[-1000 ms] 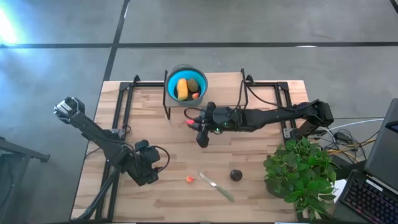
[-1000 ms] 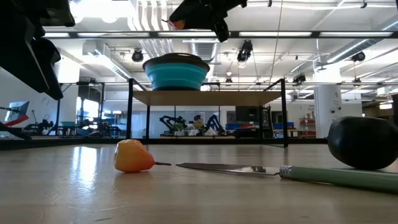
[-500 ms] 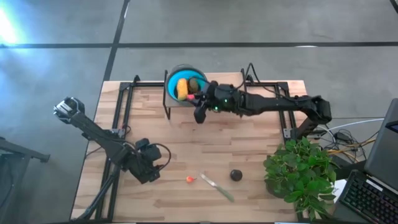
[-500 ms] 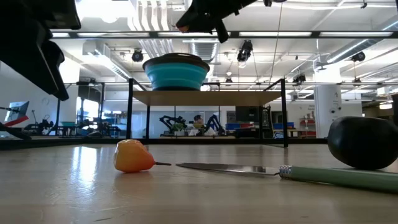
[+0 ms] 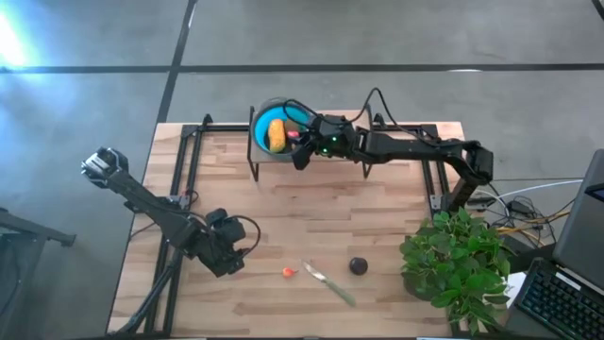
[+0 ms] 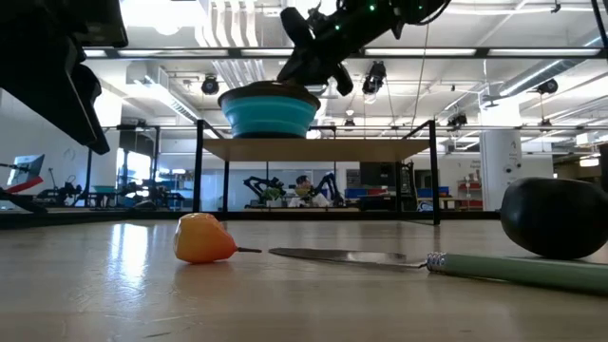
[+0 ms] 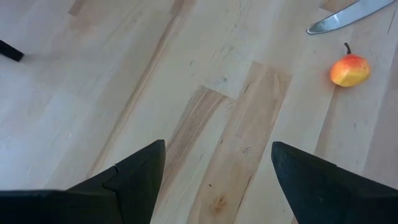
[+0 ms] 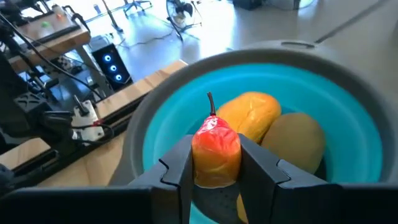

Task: Pick & Place Fruit
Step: Put the top pear into the blue strainer bowl on the shelf, then put the pear into the blue strainer bowl on the shelf

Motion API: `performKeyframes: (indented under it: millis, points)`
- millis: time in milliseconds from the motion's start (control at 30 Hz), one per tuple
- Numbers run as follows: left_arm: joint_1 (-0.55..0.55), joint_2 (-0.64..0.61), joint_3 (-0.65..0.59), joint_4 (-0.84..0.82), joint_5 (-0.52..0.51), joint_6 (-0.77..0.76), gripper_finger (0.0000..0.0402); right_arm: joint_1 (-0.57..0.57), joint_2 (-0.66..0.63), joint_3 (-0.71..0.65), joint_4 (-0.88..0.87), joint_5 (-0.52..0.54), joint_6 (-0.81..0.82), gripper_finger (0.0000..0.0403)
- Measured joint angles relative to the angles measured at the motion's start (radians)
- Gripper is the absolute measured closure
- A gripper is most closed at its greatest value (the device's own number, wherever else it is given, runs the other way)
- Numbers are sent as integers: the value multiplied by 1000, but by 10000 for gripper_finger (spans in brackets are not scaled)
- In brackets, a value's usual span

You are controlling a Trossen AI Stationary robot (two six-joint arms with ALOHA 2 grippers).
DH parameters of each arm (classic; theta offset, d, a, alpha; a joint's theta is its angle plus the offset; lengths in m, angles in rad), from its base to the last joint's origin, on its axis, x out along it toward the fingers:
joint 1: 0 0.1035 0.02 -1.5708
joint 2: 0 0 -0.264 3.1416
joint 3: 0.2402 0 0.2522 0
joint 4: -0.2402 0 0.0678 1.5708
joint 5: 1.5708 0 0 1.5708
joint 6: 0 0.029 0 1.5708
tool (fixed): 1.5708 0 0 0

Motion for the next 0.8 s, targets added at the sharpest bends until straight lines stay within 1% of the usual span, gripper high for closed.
performKeyframes:
  millis: [200, 267, 533, 800]
  points:
    - [2, 0, 0, 0, -4, 0, 103, -4, 2, -3, -18, 0, -1, 319]
    - [2, 0, 0, 0, -13, 0, 103, -8, 2, -3, -21, 0, -1, 316]
    - [7, 0, 0, 0, -20, 0, 103, -12, 2, -5, -26, 0, -21, 258]
    - [7, 0, 0, 0, -20, -2, 103, -11, 2, -1, -26, 0, -28, 217]
